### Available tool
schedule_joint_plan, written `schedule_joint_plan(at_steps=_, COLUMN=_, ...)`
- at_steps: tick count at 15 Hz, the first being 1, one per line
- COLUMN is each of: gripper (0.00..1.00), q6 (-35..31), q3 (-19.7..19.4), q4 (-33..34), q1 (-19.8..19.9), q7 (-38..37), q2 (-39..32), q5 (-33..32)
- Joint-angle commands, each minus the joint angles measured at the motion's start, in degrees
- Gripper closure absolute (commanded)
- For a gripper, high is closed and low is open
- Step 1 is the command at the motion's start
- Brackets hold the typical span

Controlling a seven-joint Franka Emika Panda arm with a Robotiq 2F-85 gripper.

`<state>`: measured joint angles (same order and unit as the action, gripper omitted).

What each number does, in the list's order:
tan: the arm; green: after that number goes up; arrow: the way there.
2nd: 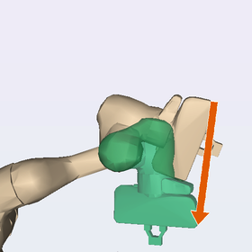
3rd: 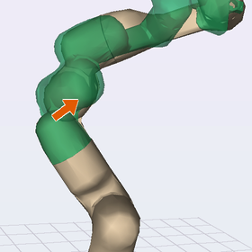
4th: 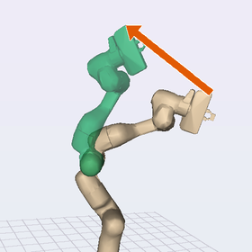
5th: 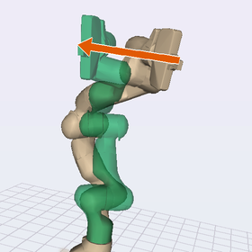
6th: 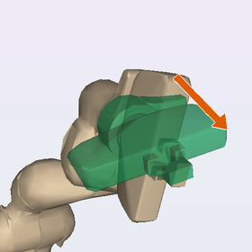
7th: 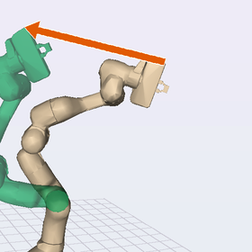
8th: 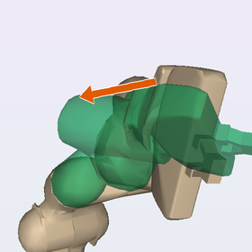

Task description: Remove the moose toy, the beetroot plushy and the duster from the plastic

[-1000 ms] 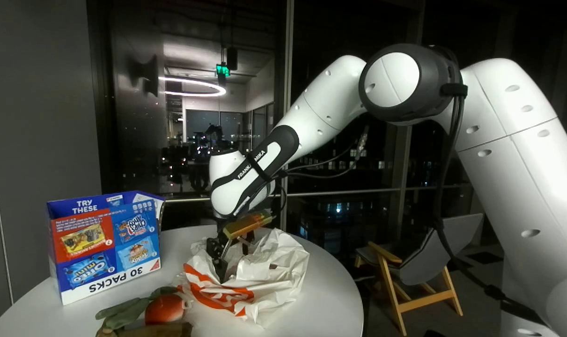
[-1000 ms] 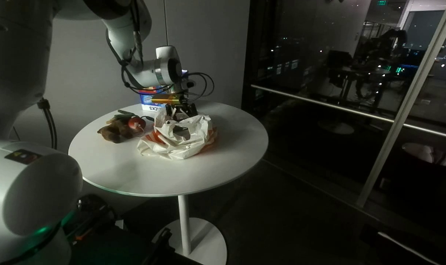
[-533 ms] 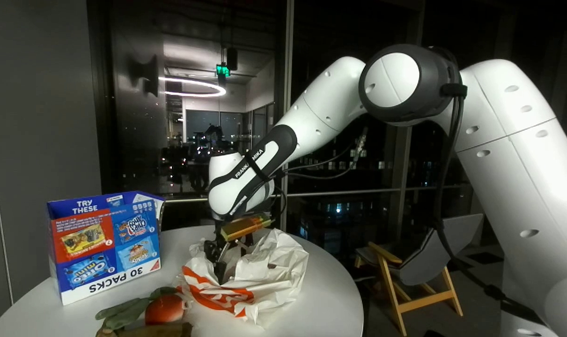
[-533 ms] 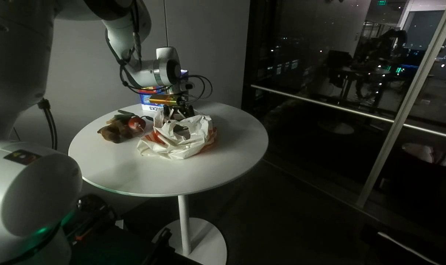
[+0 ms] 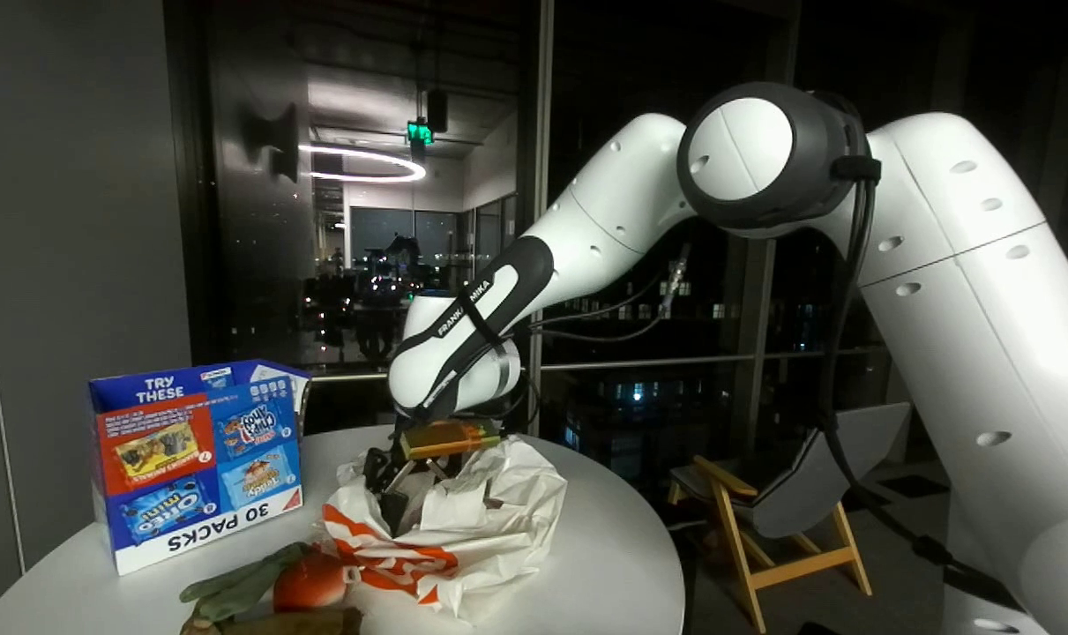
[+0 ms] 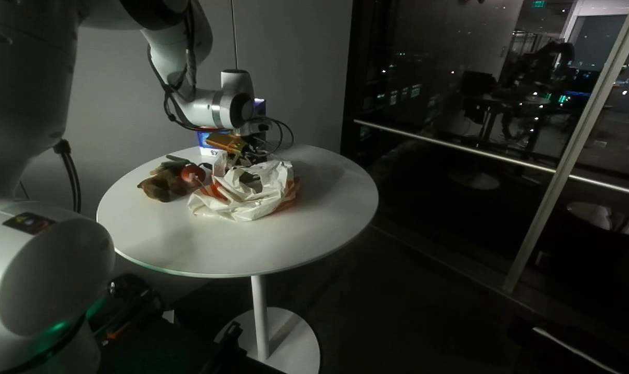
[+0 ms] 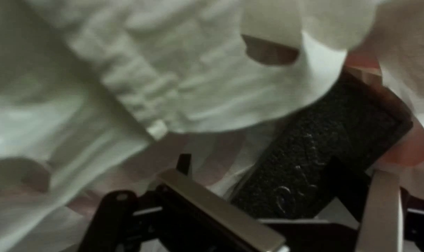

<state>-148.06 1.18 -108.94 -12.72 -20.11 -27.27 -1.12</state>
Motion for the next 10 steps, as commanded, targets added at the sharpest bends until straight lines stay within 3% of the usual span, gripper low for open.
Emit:
schedule_joint_plan(at_steps=1, gripper=0.00, q6=-7.21, q3=0.61, q4=-2.08, q1=0.30, q7=-0.97, q2=2.69, q5=2.61)
schedule_joint_plan(at_steps=3, gripper=0.00, q6=-9.93, q3=0.95, q4=-2.64, q1=0.24, q7=-0.25, q2=3.44, q5=3.36)
schedule_joint_plan(at_steps=10, gripper=0.00, q6=-9.56, q3=-0.71, q4=-2.89, q1=-1.59, q7=-1.36, q2=0.04, q5=1.12)
